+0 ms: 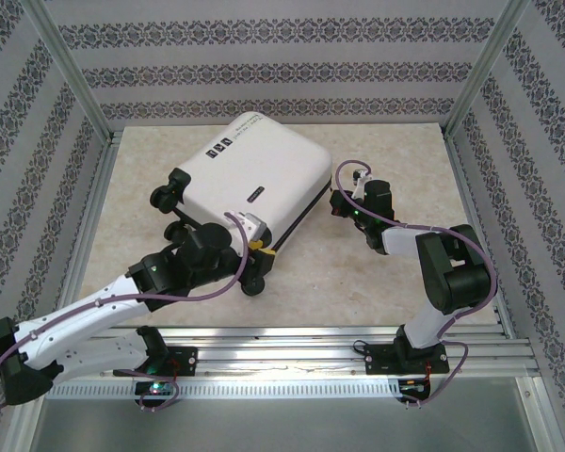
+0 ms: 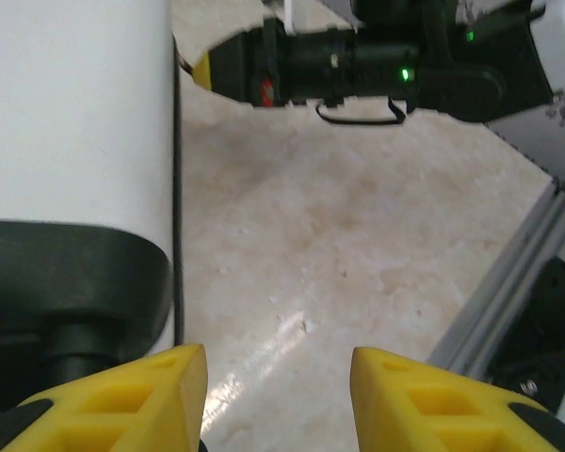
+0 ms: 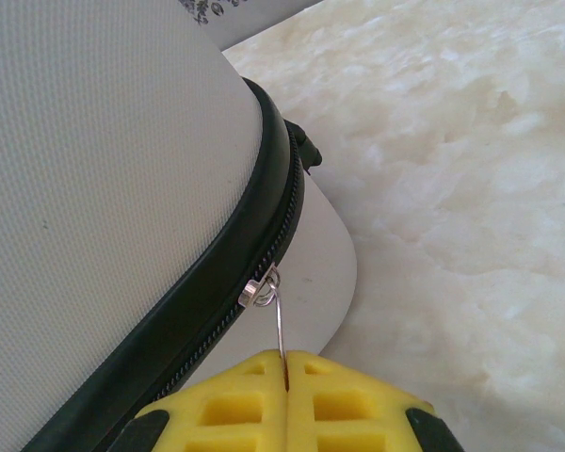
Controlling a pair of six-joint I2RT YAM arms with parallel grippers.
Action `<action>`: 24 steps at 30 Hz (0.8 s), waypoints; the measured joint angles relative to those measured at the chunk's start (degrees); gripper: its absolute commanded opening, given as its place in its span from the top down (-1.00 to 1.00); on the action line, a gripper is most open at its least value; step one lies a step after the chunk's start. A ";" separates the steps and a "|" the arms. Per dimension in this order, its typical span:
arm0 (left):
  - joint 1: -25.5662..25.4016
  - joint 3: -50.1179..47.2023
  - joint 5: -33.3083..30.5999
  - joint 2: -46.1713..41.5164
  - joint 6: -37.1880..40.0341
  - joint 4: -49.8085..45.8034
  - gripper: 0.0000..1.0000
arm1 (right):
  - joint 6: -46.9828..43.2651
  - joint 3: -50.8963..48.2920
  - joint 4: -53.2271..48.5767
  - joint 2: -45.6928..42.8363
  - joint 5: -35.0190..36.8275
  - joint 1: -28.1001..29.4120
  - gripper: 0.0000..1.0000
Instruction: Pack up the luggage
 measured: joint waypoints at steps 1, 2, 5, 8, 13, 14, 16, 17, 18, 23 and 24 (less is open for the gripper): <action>0.00 0.02 0.68 0.52 -0.28 -0.52 0.15 | 0.04 0.00 0.00 0.00 0.02 0.00 1.00; 0.00 0.11 1.09 1.14 -0.44 -1.16 0.15 | 0.15 0.00 0.00 0.00 0.00 0.00 1.00; 0.00 0.98 1.66 3.48 -0.90 -3.39 0.18 | 0.20 0.00 0.17 0.11 0.00 0.00 1.00; 0.02 2.10 0.50 5.20 -1.44 -6.03 0.21 | 0.20 0.00 0.24 0.17 0.00 0.00 1.00; 0.74 2.75 -0.61 5.27 -2.56 -8.63 0.18 | 0.20 0.00 0.35 0.20 -0.02 0.00 1.00; 1.27 2.75 -0.63 4.85 -2.93 -8.90 0.18 | 0.20 0.00 0.35 0.20 -0.02 0.00 1.00; 2.58 2.75 -0.94 3.80 -3.65 -9.55 0.17 | 0.20 0.00 0.37 0.20 -0.02 0.00 1.00; 3.56 2.73 -1.11 3.10 -4.04 -9.92 0.17 | 0.20 0.00 0.39 0.20 -0.02 0.00 1.00; 4.63 2.62 -1.31 2.34 -4.48 -10.08 0.18 | 0.22 0.00 0.46 0.20 -0.02 0.00 1.00; 9.53 0.90 -1.77 -0.76 -6.45 -10.12 0.17 | 0.35 -0.85 1.60 0.20 -0.44 0.15 1.00; 10.60 0.55 -1.75 -1.07 -6.82 -10.08 0.17 | 0.35 -1.16 1.97 0.20 -0.48 0.28 1.00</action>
